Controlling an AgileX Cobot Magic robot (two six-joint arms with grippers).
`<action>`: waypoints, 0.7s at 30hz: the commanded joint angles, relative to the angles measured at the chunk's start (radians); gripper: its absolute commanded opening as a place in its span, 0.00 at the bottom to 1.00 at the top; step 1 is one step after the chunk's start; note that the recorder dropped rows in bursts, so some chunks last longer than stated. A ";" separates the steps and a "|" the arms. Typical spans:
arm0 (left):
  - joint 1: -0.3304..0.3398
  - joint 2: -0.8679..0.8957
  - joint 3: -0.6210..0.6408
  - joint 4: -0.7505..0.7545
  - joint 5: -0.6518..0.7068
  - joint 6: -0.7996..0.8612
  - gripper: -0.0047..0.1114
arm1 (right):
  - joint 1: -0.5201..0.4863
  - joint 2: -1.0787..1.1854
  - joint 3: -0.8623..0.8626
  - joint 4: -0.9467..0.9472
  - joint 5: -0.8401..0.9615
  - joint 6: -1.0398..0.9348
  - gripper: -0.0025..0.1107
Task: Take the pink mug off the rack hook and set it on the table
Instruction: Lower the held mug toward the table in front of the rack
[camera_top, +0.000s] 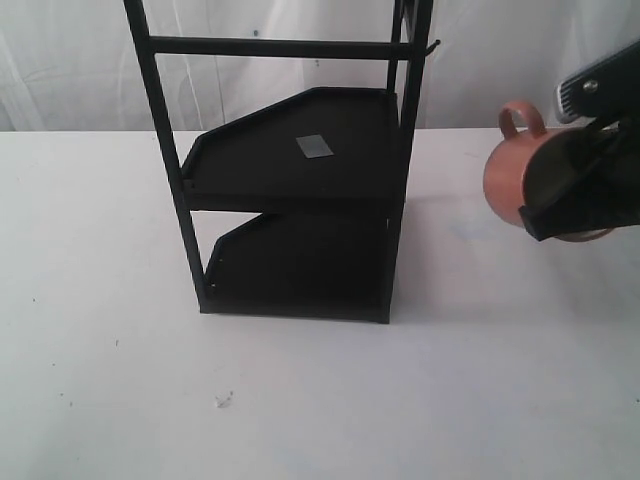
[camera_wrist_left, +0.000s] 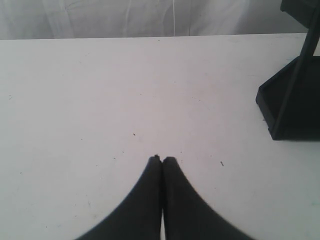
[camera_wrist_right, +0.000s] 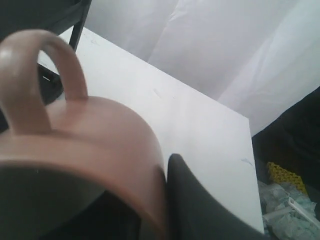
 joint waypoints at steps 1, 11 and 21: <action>-0.002 -0.005 0.003 -0.009 -0.004 -0.002 0.04 | 0.000 -0.031 0.042 -0.005 0.074 0.026 0.02; -0.002 -0.005 0.003 -0.009 -0.004 -0.002 0.04 | 0.000 -0.083 0.100 -0.005 0.305 0.026 0.02; -0.002 -0.005 0.003 -0.009 -0.004 -0.002 0.04 | 0.000 -0.083 0.072 -1.169 0.456 1.235 0.02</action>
